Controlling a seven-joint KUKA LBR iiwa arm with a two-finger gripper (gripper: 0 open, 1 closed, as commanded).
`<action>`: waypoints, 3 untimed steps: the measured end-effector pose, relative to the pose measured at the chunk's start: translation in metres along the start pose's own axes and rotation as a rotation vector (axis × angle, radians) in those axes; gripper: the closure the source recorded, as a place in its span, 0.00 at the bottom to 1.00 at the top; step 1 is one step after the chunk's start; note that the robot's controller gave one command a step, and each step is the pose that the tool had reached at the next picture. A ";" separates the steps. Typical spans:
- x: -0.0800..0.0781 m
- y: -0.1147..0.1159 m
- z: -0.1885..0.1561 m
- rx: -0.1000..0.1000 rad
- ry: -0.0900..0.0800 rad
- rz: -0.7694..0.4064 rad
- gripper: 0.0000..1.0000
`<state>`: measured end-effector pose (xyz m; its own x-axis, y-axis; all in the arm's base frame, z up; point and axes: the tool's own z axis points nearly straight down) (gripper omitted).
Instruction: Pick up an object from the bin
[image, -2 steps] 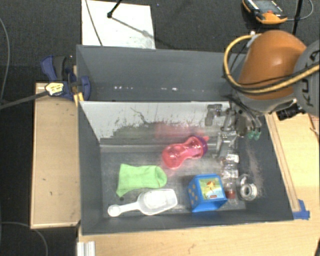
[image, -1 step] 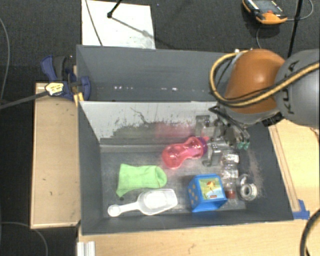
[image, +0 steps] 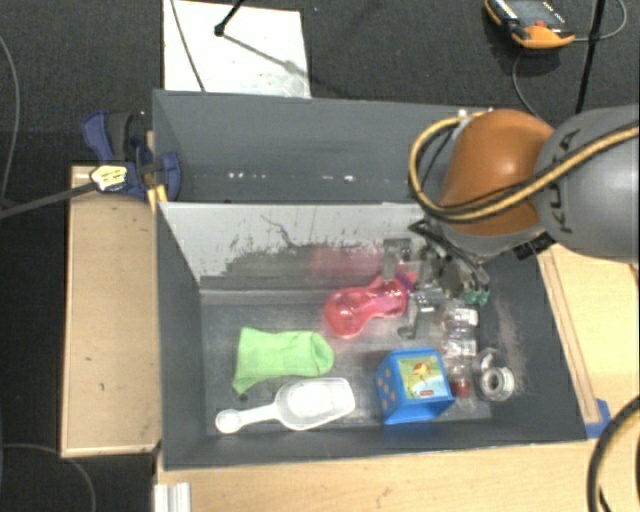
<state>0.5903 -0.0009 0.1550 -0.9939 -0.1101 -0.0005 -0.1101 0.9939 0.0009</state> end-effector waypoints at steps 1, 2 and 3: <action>-0.001 0.003 0.021 0.001 -0.002 -0.027 0.00; -0.005 0.006 0.080 0.001 -0.010 -0.033 0.00; -0.002 0.004 0.085 0.000 -0.001 -0.028 1.00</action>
Offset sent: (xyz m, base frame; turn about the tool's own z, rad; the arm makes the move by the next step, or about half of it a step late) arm 0.0016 0.0072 -0.0850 -0.0325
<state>0.5916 0.0033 0.0704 -0.9905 -0.1377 -0.0020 -0.1377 0.9905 0.0008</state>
